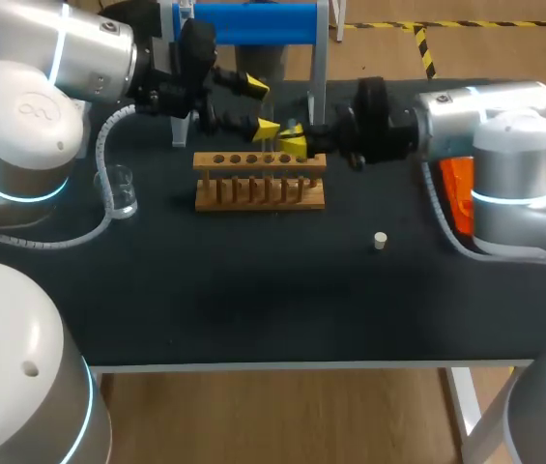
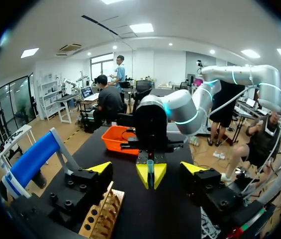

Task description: Invert the test tube, pick up the pipette, mount the tip to pipette, aspirate from beaker and dispense into the tube, eject the tip, return the pipette, and cap with the stopper.

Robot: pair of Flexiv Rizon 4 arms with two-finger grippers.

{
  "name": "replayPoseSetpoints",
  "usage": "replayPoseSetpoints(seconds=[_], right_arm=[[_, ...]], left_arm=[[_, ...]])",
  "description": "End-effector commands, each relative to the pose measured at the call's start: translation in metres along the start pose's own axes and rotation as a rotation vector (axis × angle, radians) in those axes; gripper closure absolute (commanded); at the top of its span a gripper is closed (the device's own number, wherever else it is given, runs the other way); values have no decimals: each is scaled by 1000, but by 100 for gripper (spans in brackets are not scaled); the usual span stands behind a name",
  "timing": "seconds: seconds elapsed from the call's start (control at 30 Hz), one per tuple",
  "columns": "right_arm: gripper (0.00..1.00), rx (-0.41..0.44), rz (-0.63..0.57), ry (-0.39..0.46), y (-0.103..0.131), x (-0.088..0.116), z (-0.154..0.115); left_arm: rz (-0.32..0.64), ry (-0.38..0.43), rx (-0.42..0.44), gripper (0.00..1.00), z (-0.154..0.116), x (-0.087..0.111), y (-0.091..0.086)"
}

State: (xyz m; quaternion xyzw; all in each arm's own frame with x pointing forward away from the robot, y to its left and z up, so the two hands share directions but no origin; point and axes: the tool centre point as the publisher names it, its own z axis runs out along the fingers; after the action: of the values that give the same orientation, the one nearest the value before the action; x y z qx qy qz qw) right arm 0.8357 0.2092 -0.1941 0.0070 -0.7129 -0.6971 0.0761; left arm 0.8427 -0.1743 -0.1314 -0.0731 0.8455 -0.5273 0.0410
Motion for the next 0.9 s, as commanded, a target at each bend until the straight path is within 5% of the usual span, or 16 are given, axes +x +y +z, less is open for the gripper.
replayPoseSetpoints(seconds=[0.03, 0.37, 0.9], right_arm=[[100, -2, 11, -11, -11, 14, -38], [100, -23, 33, -36, -32, 29, -102], [100, -29, -55, -64, -57, 43, -157]], left_arm=[[1, 3, 2, 0, 0, -1, 1], [1, 3, 2, 0, 0, -1, 1], [1, 3, 2, 0, 0, -1, 1]])
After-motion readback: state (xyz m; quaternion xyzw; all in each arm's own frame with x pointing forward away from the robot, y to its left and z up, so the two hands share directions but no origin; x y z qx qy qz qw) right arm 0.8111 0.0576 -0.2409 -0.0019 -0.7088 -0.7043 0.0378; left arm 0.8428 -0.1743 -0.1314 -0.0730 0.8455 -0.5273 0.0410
